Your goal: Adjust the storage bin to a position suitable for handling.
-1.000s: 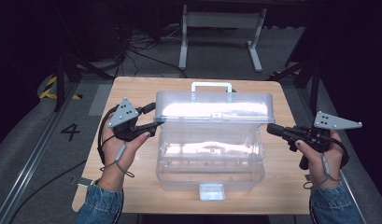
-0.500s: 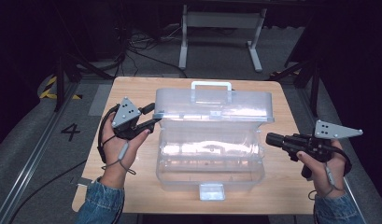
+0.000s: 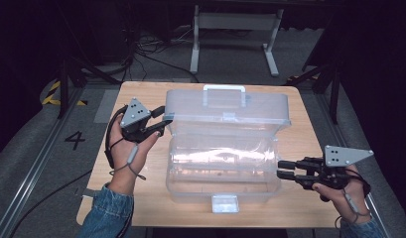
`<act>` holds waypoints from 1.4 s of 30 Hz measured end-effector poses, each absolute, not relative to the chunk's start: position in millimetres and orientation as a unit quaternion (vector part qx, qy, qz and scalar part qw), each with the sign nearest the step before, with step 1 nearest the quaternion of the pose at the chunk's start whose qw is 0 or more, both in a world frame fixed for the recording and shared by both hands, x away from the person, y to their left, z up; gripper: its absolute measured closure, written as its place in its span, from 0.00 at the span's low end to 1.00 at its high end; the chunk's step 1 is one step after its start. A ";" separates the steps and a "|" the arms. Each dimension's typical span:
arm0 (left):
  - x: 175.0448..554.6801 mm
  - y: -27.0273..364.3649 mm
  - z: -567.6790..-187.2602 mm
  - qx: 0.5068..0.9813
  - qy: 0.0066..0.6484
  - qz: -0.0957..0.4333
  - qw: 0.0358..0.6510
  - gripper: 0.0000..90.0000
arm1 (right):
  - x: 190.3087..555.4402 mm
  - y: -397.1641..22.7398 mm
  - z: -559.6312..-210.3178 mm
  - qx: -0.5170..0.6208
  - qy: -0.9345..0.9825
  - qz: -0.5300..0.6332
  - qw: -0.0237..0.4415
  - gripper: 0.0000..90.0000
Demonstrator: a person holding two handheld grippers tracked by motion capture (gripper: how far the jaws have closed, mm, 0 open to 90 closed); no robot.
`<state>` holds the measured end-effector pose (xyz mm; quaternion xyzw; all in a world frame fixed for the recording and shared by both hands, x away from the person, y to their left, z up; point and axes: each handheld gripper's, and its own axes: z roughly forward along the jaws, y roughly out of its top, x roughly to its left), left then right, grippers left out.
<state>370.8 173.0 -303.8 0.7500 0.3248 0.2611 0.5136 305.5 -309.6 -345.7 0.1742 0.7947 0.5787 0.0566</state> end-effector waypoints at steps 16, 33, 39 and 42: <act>376.8 171.9 -300.3 0.749 0.334 0.258 0.511 0.71 | 294.5 -289.6 -386.3 0.142 0.853 0.503 0.017 0.72; 383.7 170.9 -297.4 0.746 0.344 0.259 0.508 0.72 | 301.3 -262.8 -413.0 0.112 0.899 0.423 0.029 0.84; 390.5 169.8 -295.9 0.741 0.351 0.262 0.509 0.74 | 302.7 -256.9 -413.9 0.099 0.905 0.413 0.028 0.89; 393.2 170.0 -294.8 0.743 0.351 0.260 0.507 0.74 | 302.6 -257.2 -414.1 0.098 0.904 0.414 0.029 0.89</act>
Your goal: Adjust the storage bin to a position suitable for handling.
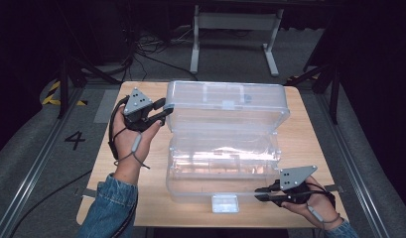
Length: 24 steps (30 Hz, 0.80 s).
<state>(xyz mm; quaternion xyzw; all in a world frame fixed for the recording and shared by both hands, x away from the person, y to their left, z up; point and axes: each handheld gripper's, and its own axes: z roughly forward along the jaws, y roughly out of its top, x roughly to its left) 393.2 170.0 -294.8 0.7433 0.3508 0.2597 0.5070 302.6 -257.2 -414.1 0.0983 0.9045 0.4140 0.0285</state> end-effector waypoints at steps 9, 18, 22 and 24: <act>408.9 170.7 -293.0 0.741 0.355 0.250 0.512 0.73 | 303.6 -257.6 -414.7 0.098 0.903 0.417 0.023 0.89; 424.8 170.6 -293.8 0.736 0.363 0.242 0.518 0.74 | 304.3 -257.9 -414.8 0.100 0.902 0.419 0.017 0.89; 433.7 171.5 -294.9 0.730 0.370 0.237 0.524 0.77 | 304.7 -258.0 -414.9 0.098 0.902 0.419 0.017 0.89; 438.9 173.4 -296.7 0.725 0.372 0.227 0.534 0.80 | 304.8 -258.0 -415.0 0.097 0.902 0.420 0.017 0.89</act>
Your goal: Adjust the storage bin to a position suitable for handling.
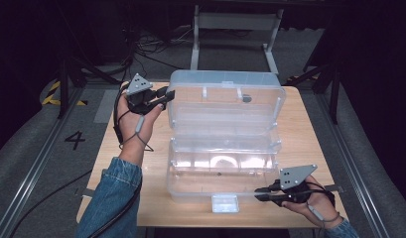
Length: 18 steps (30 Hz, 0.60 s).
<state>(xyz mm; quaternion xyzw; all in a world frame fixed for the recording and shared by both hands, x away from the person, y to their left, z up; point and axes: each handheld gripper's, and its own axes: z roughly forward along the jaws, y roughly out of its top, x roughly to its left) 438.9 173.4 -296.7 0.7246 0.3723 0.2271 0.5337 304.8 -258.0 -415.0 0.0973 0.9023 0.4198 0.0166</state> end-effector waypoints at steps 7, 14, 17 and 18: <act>458.2 171.9 -303.3 0.714 0.384 0.228 0.539 0.92 | 305.3 -258.1 -415.0 0.095 0.902 0.420 0.016 0.90; 474.0 168.2 -305.0 0.719 0.401 0.220 0.523 0.92 | 305.6 -258.6 -415.6 0.096 0.901 0.423 0.012 0.90; 479.3 168.8 -307.0 0.717 0.406 0.213 0.526 0.92 | 305.9 -258.8 -415.7 0.095 0.901 0.423 0.013 0.90; 481.5 168.8 -308.3 0.715 0.411 0.206 0.527 0.92 | 306.0 -258.7 -415.6 0.095 0.901 0.422 0.013 0.90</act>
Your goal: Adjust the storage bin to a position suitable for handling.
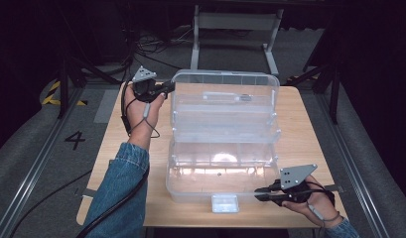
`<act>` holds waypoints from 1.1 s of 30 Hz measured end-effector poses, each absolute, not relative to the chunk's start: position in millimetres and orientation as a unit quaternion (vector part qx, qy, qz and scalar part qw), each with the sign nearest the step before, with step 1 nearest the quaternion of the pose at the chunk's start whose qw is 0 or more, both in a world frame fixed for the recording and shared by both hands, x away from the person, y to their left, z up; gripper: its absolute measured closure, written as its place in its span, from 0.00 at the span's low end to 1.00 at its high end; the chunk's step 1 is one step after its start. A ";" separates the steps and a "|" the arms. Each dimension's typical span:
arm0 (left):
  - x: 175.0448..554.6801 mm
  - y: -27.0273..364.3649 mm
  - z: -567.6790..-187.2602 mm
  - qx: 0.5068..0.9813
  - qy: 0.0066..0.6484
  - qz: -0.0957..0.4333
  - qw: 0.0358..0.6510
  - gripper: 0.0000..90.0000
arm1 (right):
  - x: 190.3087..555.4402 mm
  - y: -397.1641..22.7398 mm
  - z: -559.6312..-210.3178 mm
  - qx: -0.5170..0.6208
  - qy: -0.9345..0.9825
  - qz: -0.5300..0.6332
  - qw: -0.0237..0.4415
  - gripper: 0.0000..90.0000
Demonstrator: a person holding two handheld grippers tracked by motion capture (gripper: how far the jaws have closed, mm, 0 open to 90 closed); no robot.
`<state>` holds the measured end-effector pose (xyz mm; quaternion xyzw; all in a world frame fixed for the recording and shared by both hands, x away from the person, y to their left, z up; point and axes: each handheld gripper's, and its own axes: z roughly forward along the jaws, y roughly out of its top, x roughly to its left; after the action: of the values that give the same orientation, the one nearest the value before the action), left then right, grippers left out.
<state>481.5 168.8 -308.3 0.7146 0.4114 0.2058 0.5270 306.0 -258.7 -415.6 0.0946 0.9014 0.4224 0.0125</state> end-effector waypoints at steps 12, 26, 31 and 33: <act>498.0 168.3 -315.5 0.710 0.423 0.190 0.529 0.91 | 306.9 -259.3 -416.4 0.095 0.900 0.425 0.009 0.90; 517.5 165.9 -324.8 0.704 0.456 0.162 0.520 0.92 | 306.1 -259.2 -416.6 0.097 0.899 0.427 0.008 0.90; 523.9 163.9 -327.1 0.703 0.467 0.155 0.513 0.92 | 305.5 -258.8 -416.1 0.098 0.900 0.425 0.011 0.90; 526.2 164.7 -328.5 0.704 0.472 0.149 0.510 0.92 | 305.8 -258.8 -416.3 0.098 0.900 0.426 0.009 0.90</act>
<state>526.2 164.7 -328.5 0.7038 0.4718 0.1494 0.5096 305.8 -258.8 -416.3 0.0982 0.8995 0.4256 0.0087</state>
